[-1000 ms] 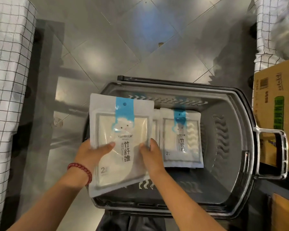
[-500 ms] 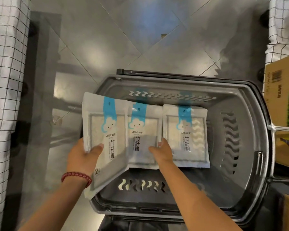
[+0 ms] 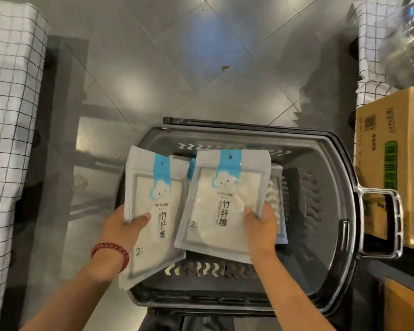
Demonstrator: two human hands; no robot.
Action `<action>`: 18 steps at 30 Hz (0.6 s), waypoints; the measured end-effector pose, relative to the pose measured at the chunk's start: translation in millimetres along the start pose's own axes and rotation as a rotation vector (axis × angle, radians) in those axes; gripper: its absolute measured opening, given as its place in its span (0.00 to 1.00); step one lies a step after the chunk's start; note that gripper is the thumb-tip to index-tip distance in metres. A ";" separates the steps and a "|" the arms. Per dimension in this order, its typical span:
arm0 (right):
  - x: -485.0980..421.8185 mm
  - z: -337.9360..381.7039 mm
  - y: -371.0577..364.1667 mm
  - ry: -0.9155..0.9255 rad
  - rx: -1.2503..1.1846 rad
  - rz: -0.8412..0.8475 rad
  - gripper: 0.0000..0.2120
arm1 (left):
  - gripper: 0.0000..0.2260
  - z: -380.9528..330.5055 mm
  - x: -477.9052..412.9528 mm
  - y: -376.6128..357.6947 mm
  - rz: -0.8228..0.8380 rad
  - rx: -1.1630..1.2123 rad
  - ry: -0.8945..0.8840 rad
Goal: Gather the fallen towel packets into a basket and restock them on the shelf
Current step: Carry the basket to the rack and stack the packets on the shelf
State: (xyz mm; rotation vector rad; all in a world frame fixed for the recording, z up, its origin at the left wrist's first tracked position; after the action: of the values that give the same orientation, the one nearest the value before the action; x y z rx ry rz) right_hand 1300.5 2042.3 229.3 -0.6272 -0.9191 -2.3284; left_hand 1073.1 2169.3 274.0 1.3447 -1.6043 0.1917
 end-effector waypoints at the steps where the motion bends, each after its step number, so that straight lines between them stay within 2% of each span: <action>1: -1.2 2.2 2.3 -0.027 -0.052 0.047 0.12 | 0.05 -2.3 1.2 -1.2 0.036 0.039 0.026; 4: 2.1 8.4 -6.8 -0.075 -0.108 0.243 0.13 | 0.04 -6.2 3.4 -5.9 0.117 0.183 0.131; 7: 13.9 7.1 -32.0 -0.035 -0.012 0.424 0.12 | 0.10 -8.2 5.1 -13.1 0.168 0.239 0.168; 10: 19.7 -2.0 -53.3 -0.051 0.043 0.480 0.09 | 0.14 -8.7 3.6 -14.4 0.166 0.253 0.159; 12: 15.4 -9.6 -59.6 -0.116 0.065 0.490 0.02 | 0.12 -7.6 -0.1 -13.7 0.137 0.221 0.136; 13: 10.2 -14.1 -59.5 -0.135 0.090 0.488 0.03 | 0.10 -6.7 -2.6 -14.1 0.115 0.204 0.116; 15: -8.8 -24.7 -52.0 -0.139 0.169 0.405 0.12 | 0.07 -6.1 -6.4 -15.9 0.062 0.172 0.062; 18: -46.9 -41.3 -20.2 -0.155 0.320 0.123 0.23 | 0.08 -5.2 -11.9 -22.6 0.016 0.148 -0.016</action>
State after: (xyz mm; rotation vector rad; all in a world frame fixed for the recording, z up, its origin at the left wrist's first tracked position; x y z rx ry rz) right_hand 1313.3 2039.8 165.0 -0.7121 -1.2544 -1.9889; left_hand 1093.1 2172.1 257.5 1.4498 -1.6409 0.3150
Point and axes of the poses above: each hand's wrist, its own x-axis away from the middle knuckle, its own y-axis out of the back of the hand, z = x × y, the point moved 2 cm from there along -x, towards the middle knuckle, and after that the axes turned 1 degree about -z, right-handed, at the moved point
